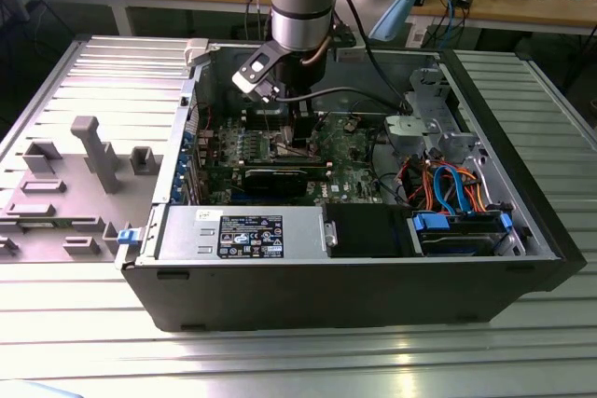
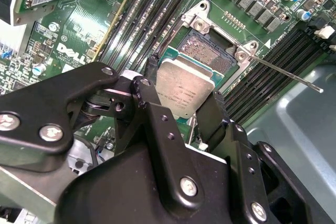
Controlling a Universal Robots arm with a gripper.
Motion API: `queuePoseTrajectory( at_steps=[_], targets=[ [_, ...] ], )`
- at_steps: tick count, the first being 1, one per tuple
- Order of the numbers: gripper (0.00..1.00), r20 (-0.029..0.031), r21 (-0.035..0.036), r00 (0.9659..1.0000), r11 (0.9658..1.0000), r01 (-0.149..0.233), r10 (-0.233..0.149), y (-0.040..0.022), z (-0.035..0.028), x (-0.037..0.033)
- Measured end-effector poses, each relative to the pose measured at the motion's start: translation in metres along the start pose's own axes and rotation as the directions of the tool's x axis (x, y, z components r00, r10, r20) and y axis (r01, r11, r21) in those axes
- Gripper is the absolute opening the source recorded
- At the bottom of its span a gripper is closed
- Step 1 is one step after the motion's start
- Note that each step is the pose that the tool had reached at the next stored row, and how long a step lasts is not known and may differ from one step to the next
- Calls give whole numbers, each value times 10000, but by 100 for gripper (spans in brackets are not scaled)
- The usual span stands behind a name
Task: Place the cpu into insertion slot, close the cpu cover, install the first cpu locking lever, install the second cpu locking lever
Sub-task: 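Place the cpu into insertion slot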
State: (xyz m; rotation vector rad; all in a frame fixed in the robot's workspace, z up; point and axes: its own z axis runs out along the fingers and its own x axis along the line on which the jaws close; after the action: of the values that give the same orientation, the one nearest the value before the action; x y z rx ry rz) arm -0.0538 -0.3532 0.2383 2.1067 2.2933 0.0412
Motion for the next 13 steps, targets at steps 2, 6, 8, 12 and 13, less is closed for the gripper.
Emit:
queuePoseTrajectory(
  at_steps=[2, 6, 8, 12, 13],
  targets=[
    [55, 0, 0, 10000, 10000, 0, 0, 0, 3, 0],
    [55, 2, -1, 10000, 10000, -1, 1, -1, 10, 0],
    [55, 1, -1, 10000, 10000, -1, 1, -20, 11, 3],
    [55, 9, 0, 10000, 10000, 1, -1, -43, 12, 20],
    [55, 39, 2, 10000, 10000, 1, -1, -47, 17, 27]
  ],
)
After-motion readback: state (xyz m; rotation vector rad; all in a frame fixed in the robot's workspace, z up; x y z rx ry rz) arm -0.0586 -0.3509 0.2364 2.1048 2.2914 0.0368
